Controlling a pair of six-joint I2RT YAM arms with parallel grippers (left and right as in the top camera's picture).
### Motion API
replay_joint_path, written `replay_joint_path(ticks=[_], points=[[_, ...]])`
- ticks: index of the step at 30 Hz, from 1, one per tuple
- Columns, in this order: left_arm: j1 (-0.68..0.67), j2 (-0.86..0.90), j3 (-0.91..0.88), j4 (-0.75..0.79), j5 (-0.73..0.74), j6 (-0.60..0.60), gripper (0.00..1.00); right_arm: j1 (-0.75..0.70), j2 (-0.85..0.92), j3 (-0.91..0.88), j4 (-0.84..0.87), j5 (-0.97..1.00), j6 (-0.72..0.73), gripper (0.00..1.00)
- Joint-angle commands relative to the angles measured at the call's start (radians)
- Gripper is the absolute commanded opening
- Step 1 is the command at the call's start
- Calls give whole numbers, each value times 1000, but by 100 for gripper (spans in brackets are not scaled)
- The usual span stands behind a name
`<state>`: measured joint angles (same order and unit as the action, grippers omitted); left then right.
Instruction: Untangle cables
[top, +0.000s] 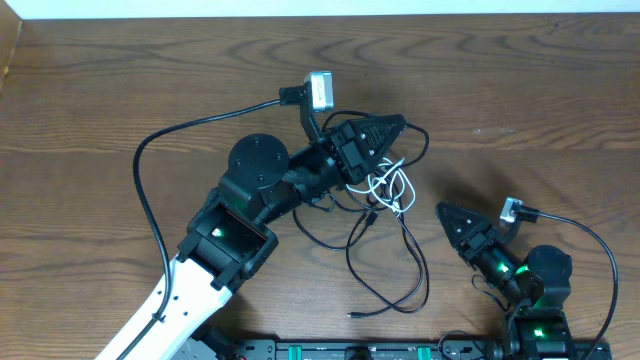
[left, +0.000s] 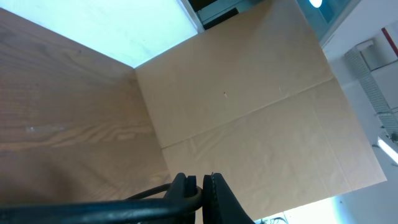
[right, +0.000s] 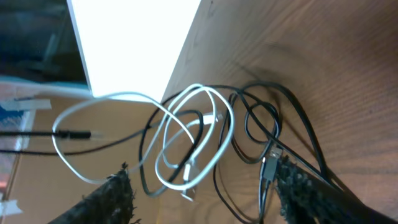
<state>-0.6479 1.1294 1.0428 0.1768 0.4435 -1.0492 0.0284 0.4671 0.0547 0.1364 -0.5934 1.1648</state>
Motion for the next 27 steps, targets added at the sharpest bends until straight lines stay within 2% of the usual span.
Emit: replay_joint_path(ticks=[1, 6, 11, 14, 19, 22, 25, 27], points=[[4, -10, 20, 5, 20, -8, 8, 14, 9, -4, 15, 58, 71, 65], [4, -10, 20, 5, 20, -7, 8, 61, 99, 29, 47, 93, 51, 74], [4, -10, 20, 5, 20, -8, 8, 117, 308, 122, 48, 122, -45, 80], [4, -10, 20, 5, 20, -11, 8, 134, 433, 167, 75, 124, -48, 81], [4, -10, 20, 5, 20, -23, 8, 163, 657, 183, 332, 111, 3, 75], [4, -10, 20, 5, 20, -23, 8, 203, 753, 183, 408, 113, 70, 69], [4, -10, 20, 5, 20, -23, 8, 259, 835, 184, 500, 132, 77, 68], [4, -10, 20, 5, 20, -23, 8, 292, 882, 189, 561, 153, 77, 63]])
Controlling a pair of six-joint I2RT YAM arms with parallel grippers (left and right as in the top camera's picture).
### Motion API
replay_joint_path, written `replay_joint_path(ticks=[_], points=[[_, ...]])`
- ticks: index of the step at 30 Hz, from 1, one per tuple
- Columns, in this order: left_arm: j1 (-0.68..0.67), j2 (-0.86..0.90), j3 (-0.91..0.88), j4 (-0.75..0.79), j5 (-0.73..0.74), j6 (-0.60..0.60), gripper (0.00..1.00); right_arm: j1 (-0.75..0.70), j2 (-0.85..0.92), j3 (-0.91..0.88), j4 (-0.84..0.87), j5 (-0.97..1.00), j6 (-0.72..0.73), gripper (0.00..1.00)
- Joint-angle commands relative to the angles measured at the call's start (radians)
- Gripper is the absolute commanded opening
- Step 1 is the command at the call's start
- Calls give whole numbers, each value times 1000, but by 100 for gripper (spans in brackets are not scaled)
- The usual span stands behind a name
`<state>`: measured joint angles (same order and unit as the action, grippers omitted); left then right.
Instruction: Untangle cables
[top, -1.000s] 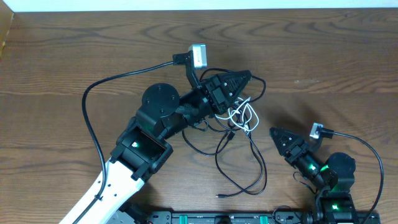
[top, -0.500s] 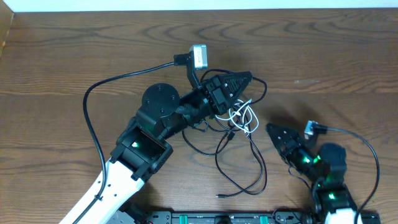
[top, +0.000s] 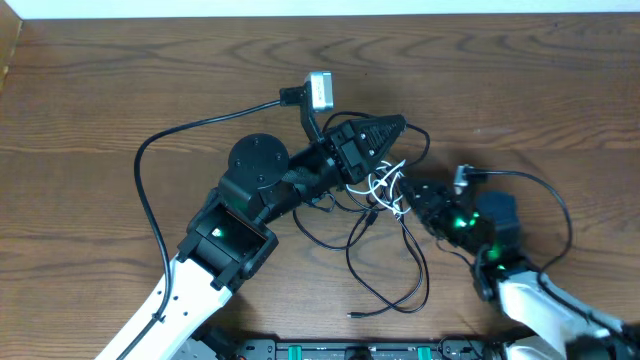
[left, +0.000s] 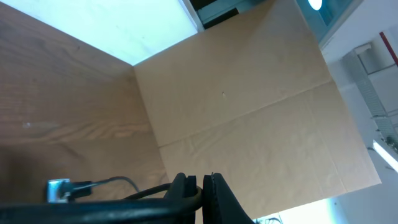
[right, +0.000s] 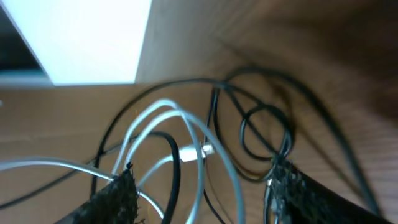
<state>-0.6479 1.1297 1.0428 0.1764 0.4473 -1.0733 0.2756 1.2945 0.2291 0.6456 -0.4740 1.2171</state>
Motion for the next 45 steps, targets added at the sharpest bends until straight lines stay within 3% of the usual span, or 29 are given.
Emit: replay_joint_path(ticks=[1, 5, 8, 16, 20, 26, 31, 35, 38, 41, 45], points=[[4, -10, 20, 5, 16, -3, 8, 58, 77, 24, 62, 56, 24, 57], [4, -10, 20, 5, 17, -6, 8, 66, 115, 38, 29, 145, -29, 27], [4, -10, 20, 5, 23, -6, 8, 66, 119, 38, 11, 232, -146, 2], [4, -11, 20, -27, 66, -5, 8, 14, 71, 45, -51, 401, -384, 1], [5, -11, 20, -114, 65, 7, 7, -56, -40, 109, -298, 473, -470, 1], [5, -8, 20, -265, 54, 108, 8, -145, -227, 313, -773, 756, -640, 1], [4, -8, 20, -441, -46, 138, 8, -183, -286, 462, -956, 866, -734, 1], [4, -8, 20, -639, -227, 138, 9, -196, -289, 551, -1003, 836, -760, 1], [4, -6, 19, -779, -370, 138, 17, -196, -289, 609, -1007, 717, -763, 1], [4, -5, 16, -885, -459, 138, 32, -196, -289, 674, -1001, 525, -763, 1], [4, 1, 0, -921, -463, 138, 73, -196, -289, 758, -940, 279, -761, 1]])
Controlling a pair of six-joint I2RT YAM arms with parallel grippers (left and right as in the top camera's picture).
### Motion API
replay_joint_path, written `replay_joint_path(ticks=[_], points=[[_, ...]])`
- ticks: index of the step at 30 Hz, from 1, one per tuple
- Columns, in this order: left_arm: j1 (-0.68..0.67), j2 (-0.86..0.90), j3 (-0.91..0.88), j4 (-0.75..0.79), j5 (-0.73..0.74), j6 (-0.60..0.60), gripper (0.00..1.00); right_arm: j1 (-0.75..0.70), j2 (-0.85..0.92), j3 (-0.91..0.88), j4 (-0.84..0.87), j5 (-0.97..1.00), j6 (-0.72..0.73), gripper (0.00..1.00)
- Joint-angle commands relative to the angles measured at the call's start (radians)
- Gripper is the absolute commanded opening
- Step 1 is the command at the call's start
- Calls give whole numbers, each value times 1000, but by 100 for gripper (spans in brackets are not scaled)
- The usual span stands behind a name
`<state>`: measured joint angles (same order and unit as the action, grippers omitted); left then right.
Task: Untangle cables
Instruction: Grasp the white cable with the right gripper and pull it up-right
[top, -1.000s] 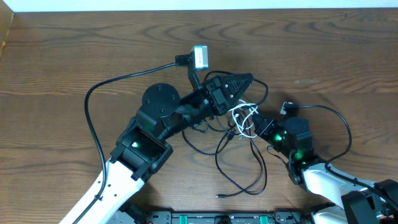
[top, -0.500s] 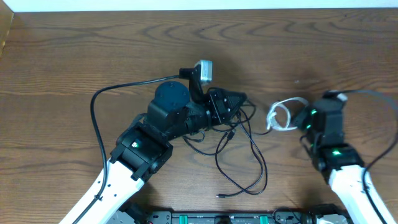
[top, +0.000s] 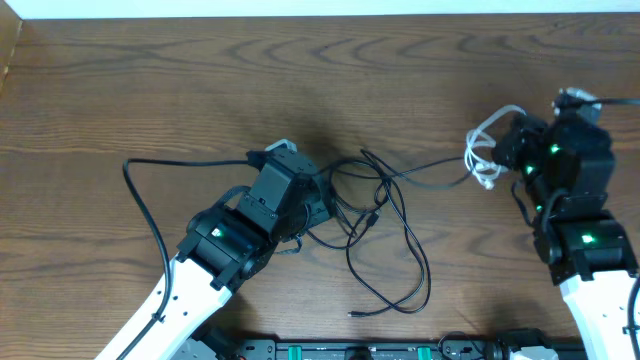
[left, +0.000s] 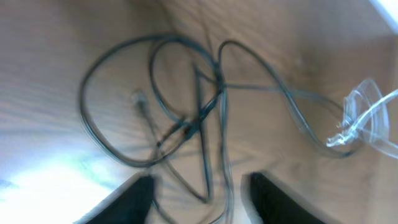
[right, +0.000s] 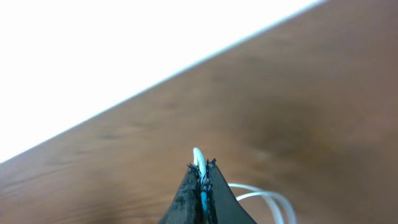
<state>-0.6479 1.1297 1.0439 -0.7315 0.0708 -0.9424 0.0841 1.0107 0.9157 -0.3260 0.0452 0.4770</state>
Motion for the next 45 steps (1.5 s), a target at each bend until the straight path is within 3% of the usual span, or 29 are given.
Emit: replay_joint_path(ticks=[1, 4, 6, 9, 13, 15, 18, 21, 31, 32, 34, 36, 38, 42, 45], points=[[4, 7, -1, -18, -87, 7, 79, -5, -5, 88, 59, -304, -21, 1], [4, 23, -1, -20, -87, 7, 92, -5, -5, 124, 219, -540, -16, 1], [4, 40, -1, -11, -73, 3, 93, -4, -5, 126, 344, -627, 43, 1], [3, 55, -1, 38, 24, 40, 93, -4, -5, 126, 353, -599, 56, 1], [-16, 65, -1, 149, 151, 242, 93, -4, -5, 126, 300, -544, 40, 1], [-41, 66, -1, 179, 146, 389, 93, -4, -5, 126, 278, -538, 42, 1], [-66, 66, -2, 196, 146, 503, 93, -4, -5, 126, 245, -483, 91, 1], [-85, 70, -2, 217, 146, 504, 93, -4, -3, 126, 225, -443, 137, 1], [-122, 206, -2, 406, 146, 496, 93, -4, -4, 126, 240, -594, 184, 1], [-122, 225, -2, 415, 146, 496, 87, -4, -4, 126, 241, -595, 184, 1], [-122, 265, -2, 430, 146, 497, 55, -4, -5, 126, 244, -595, 184, 1], [-122, 294, -2, 438, 146, 497, 39, -4, -5, 126, 244, -595, 184, 1], [-122, 317, -2, 447, 146, 497, 32, -4, -5, 126, 243, -595, 183, 1], [-122, 333, -2, 457, 142, 497, 8, -4, -5, 126, 243, -595, 175, 1], [-122, 333, -2, 462, 108, 497, 7, -5, -5, 126, 242, -594, 160, 1]])
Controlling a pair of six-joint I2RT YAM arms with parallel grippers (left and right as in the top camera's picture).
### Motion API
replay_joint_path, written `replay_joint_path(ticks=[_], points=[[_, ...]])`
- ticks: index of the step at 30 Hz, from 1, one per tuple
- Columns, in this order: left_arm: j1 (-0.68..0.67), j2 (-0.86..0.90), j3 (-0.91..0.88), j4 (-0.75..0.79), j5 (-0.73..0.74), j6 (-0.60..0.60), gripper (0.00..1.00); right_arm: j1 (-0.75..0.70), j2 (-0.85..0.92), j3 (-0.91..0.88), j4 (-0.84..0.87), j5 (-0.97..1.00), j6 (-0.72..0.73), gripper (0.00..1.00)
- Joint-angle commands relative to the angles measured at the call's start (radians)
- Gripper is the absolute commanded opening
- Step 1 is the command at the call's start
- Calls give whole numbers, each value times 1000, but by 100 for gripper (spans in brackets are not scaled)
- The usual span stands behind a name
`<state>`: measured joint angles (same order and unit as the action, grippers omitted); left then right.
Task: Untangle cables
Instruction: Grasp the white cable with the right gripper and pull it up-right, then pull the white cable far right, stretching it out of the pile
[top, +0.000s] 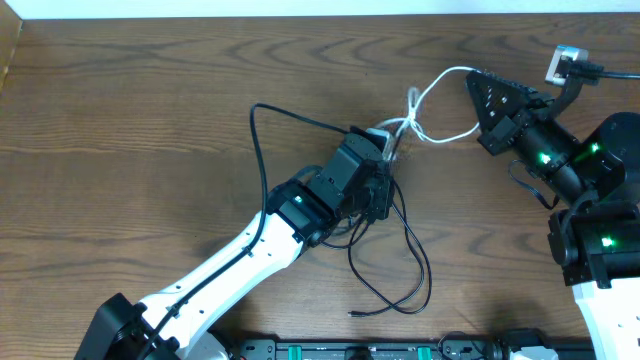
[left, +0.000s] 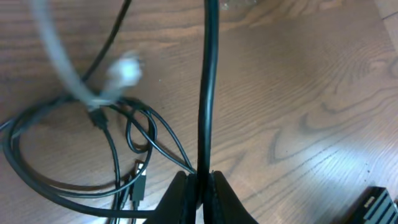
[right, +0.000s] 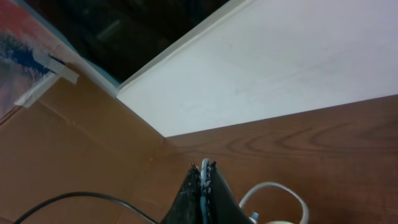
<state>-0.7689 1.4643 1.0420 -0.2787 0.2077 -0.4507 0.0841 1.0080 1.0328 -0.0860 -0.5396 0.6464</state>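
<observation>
A white cable runs from the tangle at mid-table up to my right gripper, which is shut on it; in the right wrist view the white strand sits between the closed tips. My left gripper is shut on a black cable that rises straight up from its tips. Black loops lie on the table beside and below the left wrist. A white connector hangs blurred over the black loops.
The wooden table carries only the cables. The left arm's own black camera lead arcs over its wrist. A white wall edge and brown cardboard show behind the right gripper.
My left gripper was open over the black loops left of centre; now it sits further right and is shut on a black cable. The right gripper, still holding the white cable, has shifted up and left.
First my left gripper held a black cable above the tangle while the right one stood open at the lower right. Then the open right gripper was at the white coil. Later it held the white cable at the far right, the left open. Now both grip cables.
</observation>
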Motion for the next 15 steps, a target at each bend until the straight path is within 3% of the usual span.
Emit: replay_joint_path(ticks=[1, 7, 15], points=[[-1, -2, 0, 9, -40, 5, 8, -5, -2, 9, 0, -9, -13, 1], [-1, -2, 0, -13, -70, 5, 7, -6, -2, 9, 85, 21, -57, 1], [-48, 2, 0, -68, -71, 6, 8, -28, 7, 13, 623, 79, -16, 1]])
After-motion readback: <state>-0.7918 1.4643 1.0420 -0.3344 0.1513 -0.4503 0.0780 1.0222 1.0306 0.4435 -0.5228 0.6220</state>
